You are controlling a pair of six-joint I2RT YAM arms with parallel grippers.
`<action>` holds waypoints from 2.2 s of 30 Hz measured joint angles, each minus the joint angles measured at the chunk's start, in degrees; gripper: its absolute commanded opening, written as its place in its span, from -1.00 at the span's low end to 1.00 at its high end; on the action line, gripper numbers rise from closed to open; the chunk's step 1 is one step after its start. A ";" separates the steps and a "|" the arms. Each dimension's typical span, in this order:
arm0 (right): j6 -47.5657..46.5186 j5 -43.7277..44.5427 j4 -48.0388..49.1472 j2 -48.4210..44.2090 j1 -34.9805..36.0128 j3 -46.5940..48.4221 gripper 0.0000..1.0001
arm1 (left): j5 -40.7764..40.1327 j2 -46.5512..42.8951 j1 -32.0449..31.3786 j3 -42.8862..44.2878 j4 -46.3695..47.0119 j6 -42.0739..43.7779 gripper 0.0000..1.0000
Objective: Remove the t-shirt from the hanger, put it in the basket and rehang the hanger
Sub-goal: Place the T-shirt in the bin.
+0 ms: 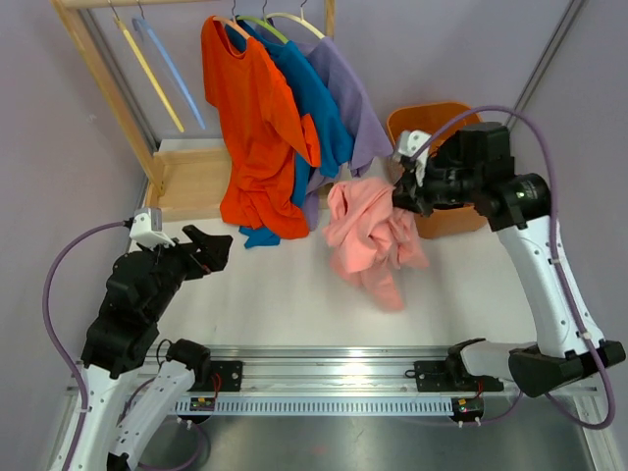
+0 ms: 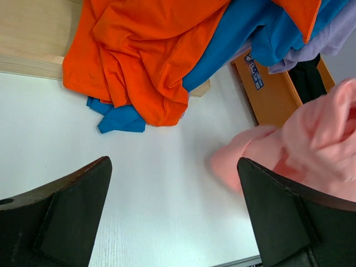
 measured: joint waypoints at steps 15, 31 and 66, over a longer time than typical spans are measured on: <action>28.22 0.70 14.16 18.16 -27.69 40.00 -1.00 | 1.03 2.32 0.00 0.00 2.43 0.70 0.98; 31.52 13.68 22.71 29.38 -32.50 49.51 -1.00 | 1.33 2.64 0.00 0.00 2.80 1.27 0.98; 9.35 17.53 -1.25 48.35 -33.59 20.76 0.56 | 2.29 4.96 0.00 0.07 4.37 1.51 0.98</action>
